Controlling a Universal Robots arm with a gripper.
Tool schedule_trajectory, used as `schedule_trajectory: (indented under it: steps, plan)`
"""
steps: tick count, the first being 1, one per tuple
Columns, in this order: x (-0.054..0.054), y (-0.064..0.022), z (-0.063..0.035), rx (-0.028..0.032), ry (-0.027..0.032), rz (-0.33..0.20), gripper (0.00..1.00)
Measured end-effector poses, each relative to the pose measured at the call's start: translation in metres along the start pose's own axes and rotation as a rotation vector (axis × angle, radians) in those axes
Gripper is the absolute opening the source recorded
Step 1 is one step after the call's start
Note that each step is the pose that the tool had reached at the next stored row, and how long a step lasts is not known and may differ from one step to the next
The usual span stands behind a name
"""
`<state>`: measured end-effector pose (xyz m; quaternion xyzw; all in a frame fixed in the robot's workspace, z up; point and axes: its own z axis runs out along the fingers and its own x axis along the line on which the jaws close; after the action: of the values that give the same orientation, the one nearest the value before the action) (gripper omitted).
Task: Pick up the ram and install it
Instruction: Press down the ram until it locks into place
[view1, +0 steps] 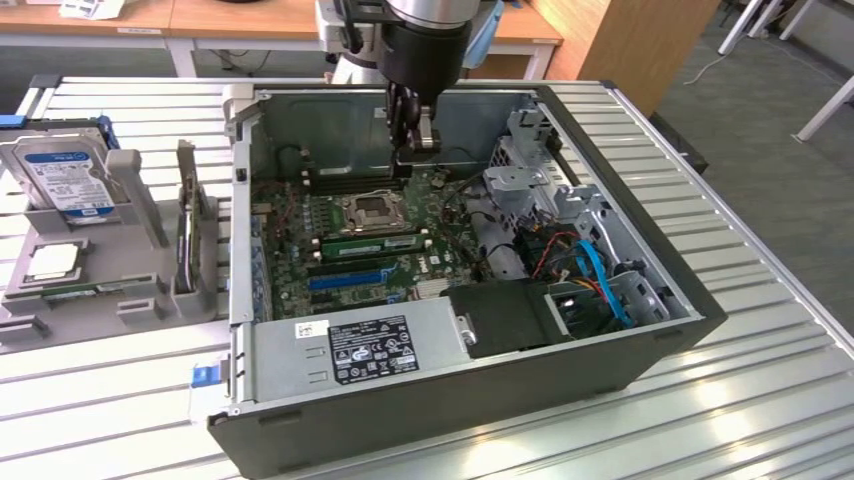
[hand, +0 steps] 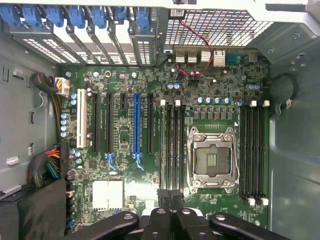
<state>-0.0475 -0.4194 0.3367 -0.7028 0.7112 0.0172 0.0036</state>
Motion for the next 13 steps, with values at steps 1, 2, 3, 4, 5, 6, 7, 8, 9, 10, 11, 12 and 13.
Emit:
schedule_trajectory:
  steps: [1, 2, 3, 4, 5, 6, 7, 8, 9, 10, 11, 12, 13]
  plan:
    - [0.0000, 0.0000, 0.0000, 0.0000, 0.0000, 0.000, 0.10]
    - [0.0000, 0.0000, 0.0000, 0.0001, 0.0000, 0.000, 0.10]
    - [0.0000, 0.0000, 0.0000, 0.0001, 0.0000, 0.000, 0.10]
    - [0.0000, 0.0000, 0.0000, 0.0000, -0.0001, 0.000, 0.10]
    - [0.0000, 0.0000, 0.0000, 0.0001, -0.0001, 0.000, 0.10]
    - [0.0000, 0.0000, 0.0000, 0.0001, 0.0000, 0.000, 0.10]
    - [0.0000, 0.0000, 0.0000, 0.0000, 0.0000, 0.000, 0.10]
    - [0.0000, -0.0002, 0.0000, 0.0000, 0.0000, 0.000, 0.10]
    - [0.0000, -0.0004, 0.0000, 0.0000, 0.0000, 0.000, 0.10]
    - [0.0001, -0.0008, 0.0000, 0.0001, 0.0000, 0.000, 0.10]
    - [0.0000, -0.0011, -0.0001, 0.0000, 0.0001, 0.000, 0.10]
    - [0.0000, -0.0015, 0.0000, 0.0000, 0.0000, 0.000, 0.10]
    - [0.0000, -0.0018, 0.0000, 0.0000, 0.0000, 0.000, 0.10]
